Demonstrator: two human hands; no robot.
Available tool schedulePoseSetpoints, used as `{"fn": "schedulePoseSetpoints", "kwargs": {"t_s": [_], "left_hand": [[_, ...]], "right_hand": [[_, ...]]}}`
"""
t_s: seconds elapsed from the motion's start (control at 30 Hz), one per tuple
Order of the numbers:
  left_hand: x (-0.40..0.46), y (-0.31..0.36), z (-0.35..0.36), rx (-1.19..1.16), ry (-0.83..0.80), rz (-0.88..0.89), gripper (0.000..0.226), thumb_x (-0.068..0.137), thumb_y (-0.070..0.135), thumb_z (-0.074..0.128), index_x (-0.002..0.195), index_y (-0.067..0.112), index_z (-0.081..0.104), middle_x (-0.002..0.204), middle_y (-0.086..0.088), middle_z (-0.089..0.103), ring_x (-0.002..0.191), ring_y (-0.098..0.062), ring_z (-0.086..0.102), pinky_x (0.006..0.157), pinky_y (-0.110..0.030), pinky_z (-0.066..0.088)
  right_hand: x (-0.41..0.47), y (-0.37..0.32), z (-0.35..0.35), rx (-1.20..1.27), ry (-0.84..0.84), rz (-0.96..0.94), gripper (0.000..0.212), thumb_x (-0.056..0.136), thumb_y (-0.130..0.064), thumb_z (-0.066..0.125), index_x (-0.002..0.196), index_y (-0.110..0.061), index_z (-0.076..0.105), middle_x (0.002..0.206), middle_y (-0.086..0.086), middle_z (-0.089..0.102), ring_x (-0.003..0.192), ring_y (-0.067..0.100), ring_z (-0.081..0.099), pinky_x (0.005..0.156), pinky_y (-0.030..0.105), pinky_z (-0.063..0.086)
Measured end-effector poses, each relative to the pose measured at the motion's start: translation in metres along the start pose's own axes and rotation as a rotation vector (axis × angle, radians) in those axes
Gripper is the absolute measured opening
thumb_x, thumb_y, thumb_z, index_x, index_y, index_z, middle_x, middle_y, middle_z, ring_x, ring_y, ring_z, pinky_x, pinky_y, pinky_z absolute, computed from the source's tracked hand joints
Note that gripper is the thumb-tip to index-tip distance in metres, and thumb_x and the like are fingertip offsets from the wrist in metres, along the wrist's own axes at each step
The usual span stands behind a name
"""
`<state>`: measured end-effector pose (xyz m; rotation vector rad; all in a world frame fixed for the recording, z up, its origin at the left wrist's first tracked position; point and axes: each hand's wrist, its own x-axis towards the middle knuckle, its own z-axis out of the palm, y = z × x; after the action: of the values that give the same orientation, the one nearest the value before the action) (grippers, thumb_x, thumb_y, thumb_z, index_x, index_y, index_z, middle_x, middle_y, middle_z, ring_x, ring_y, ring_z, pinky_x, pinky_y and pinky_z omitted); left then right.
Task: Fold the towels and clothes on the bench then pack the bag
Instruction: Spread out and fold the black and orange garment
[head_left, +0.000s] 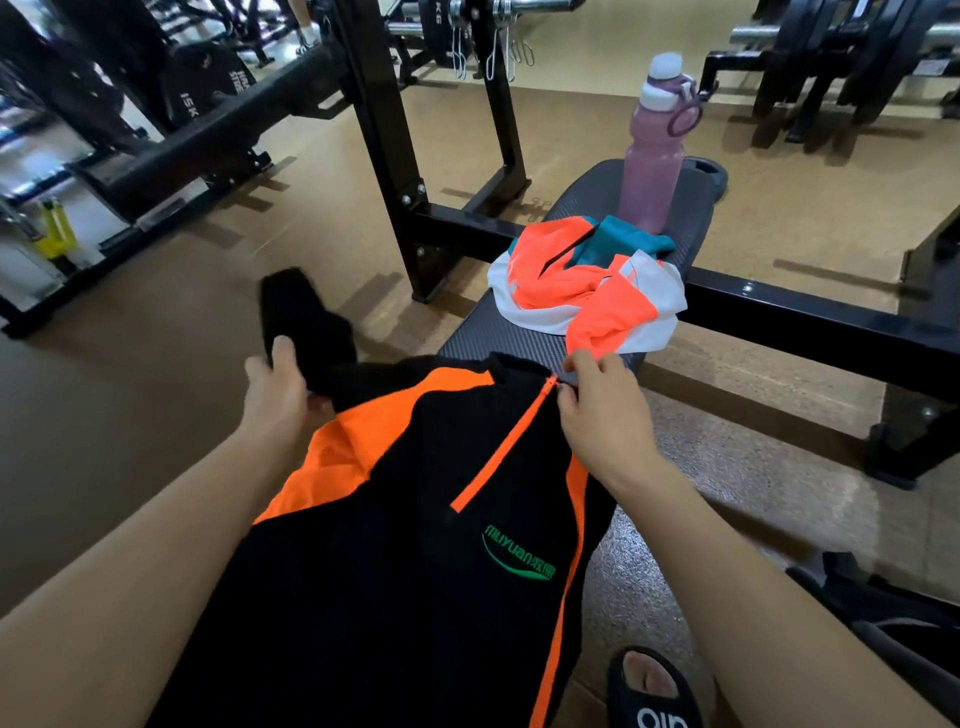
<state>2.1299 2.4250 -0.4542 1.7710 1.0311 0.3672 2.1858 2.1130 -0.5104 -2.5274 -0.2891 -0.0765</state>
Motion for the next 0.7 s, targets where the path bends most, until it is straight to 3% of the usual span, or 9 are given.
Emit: {"fn": "schedulePoseSetpoints", "kwargs": {"t_s": [0.07, 0.17, 0.27, 0.37, 0.5, 0.6, 0.7], "left_hand": [[0.003, -0.015, -0.004, 0.026, -0.036, -0.122, 0.081, 0.086, 0.074, 0.042, 0.141, 0.015, 0.032, 0.141, -0.024, 0.051, 0.123, -0.042, 0.057, 0.102, -0.051, 0.048], [-0.013, -0.049, -0.003, 0.484, -0.259, 0.018, 0.076, 0.098, 0.056, 0.050, 0.155, 0.014, 0.023, 0.153, -0.019, 0.042, 0.138, -0.034, 0.044, 0.116, -0.041, 0.033], [-0.038, -0.082, -0.001, 0.856, -0.466, 0.171, 0.082, 0.097, 0.061, 0.049, 0.160, 0.022, 0.015, 0.162, -0.014, 0.027, 0.147, -0.032, 0.032, 0.120, -0.043, 0.027], [-0.059, -0.113, -0.006, 1.015, -0.374, 0.287, 0.081, 0.095, 0.070, 0.034, 0.161, 0.033, 0.004, 0.169, -0.010, 0.006, 0.155, -0.028, 0.010, 0.125, -0.049, 0.012], [-0.086, -0.144, -0.038, 0.934, -0.287, 0.319, 0.081, 0.089, 0.075, 0.018, 0.159, 0.041, -0.005, 0.170, 0.000, -0.005, 0.156, -0.020, -0.006, 0.125, -0.047, -0.003], [-0.092, -0.174, -0.080, 1.030, -0.247, 0.278, 0.081, 0.089, 0.075, 0.016, 0.159, 0.041, -0.006, 0.170, 0.001, -0.006, 0.156, -0.020, -0.008, 0.126, -0.048, -0.002], [-0.091, -0.196, -0.120, 1.043, -0.191, 0.132, 0.085, 0.086, 0.079, 0.015, 0.160, 0.041, -0.002, 0.170, -0.002, 0.006, 0.156, -0.025, 0.006, 0.124, -0.055, 0.013]], "right_hand": [[-0.003, 0.004, 0.008, -0.206, -0.128, 0.045, 0.040, 0.093, -0.035, 0.055, 0.128, -0.016, 0.051, 0.122, 0.015, 0.051, 0.113, 0.038, 0.048, 0.088, 0.045, 0.040], [-0.007, 0.010, 0.019, -0.302, -0.239, 0.018, 0.052, 0.091, -0.043, 0.055, 0.136, -0.019, 0.045, 0.131, 0.013, 0.046, 0.123, 0.037, 0.041, 0.101, 0.047, 0.035], [-0.005, 0.012, 0.022, -0.300, -0.212, -0.066, 0.053, 0.093, -0.039, 0.056, 0.141, -0.020, 0.044, 0.134, 0.013, 0.045, 0.126, 0.036, 0.040, 0.102, 0.046, 0.035], [-0.005, 0.015, 0.028, -0.326, -0.219, -0.140, 0.054, 0.095, -0.035, 0.055, 0.145, -0.017, 0.045, 0.141, 0.014, 0.046, 0.133, 0.037, 0.038, 0.108, 0.048, 0.033], [-0.009, 0.017, 0.039, -0.379, -0.255, -0.194, 0.058, 0.102, -0.036, 0.045, 0.155, -0.017, 0.031, 0.159, 0.014, 0.031, 0.148, 0.039, 0.021, 0.119, 0.055, 0.020], [-0.009, 0.015, 0.046, -0.373, -0.295, -0.208, 0.061, 0.105, -0.040, 0.030, 0.160, -0.020, 0.013, 0.167, 0.010, 0.011, 0.153, 0.034, 0.008, 0.123, 0.051, 0.010], [-0.008, 0.006, 0.055, -0.384, -0.304, -0.237, 0.061, 0.105, -0.042, 0.024, 0.161, -0.020, 0.009, 0.167, 0.011, 0.009, 0.154, 0.033, 0.004, 0.123, 0.051, 0.007]]}}
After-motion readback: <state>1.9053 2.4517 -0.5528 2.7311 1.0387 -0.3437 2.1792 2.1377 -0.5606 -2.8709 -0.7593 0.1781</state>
